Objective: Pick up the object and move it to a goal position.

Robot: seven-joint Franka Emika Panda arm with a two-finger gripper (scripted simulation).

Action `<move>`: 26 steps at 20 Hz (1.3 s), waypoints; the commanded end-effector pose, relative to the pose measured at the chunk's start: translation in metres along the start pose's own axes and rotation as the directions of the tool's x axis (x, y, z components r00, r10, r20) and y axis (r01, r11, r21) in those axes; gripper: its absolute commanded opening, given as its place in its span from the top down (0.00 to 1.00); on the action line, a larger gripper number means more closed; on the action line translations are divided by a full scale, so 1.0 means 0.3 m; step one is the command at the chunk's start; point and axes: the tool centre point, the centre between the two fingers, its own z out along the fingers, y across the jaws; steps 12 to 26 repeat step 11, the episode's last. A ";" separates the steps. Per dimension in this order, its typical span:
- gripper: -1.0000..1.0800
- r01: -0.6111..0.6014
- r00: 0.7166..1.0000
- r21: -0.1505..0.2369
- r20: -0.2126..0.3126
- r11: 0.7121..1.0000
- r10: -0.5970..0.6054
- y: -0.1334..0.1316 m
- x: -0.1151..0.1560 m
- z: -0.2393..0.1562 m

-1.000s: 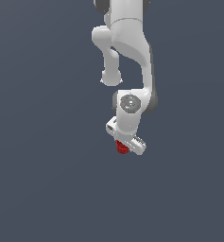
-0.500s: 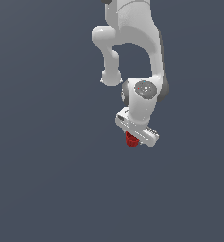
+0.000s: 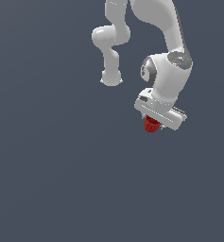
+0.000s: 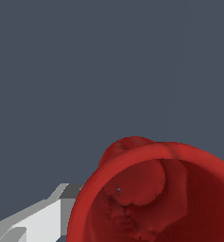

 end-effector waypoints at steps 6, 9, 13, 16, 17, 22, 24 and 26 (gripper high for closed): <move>1.00 -0.001 1.000 0.000 -0.001 1.000 0.001 -0.071 -0.136 -0.126; 1.00 -0.001 1.000 0.000 -0.001 1.000 0.001 -0.085 -0.158 -0.146; 1.00 -0.001 1.000 0.000 -0.001 1.000 0.001 -0.087 -0.162 -0.150; 1.00 -0.001 1.000 0.000 -0.001 1.000 0.001 -0.087 -0.162 -0.150; 1.00 -0.001 1.000 0.000 -0.001 1.000 0.001 -0.087 -0.162 -0.150; 1.00 -0.001 1.000 0.000 -0.001 1.000 0.001 -0.087 -0.162 -0.150; 1.00 -0.001 1.000 0.000 -0.001 1.000 0.001 -0.087 -0.162 -0.150; 1.00 -0.001 1.000 0.000 -0.001 1.000 0.001 -0.087 -0.162 -0.150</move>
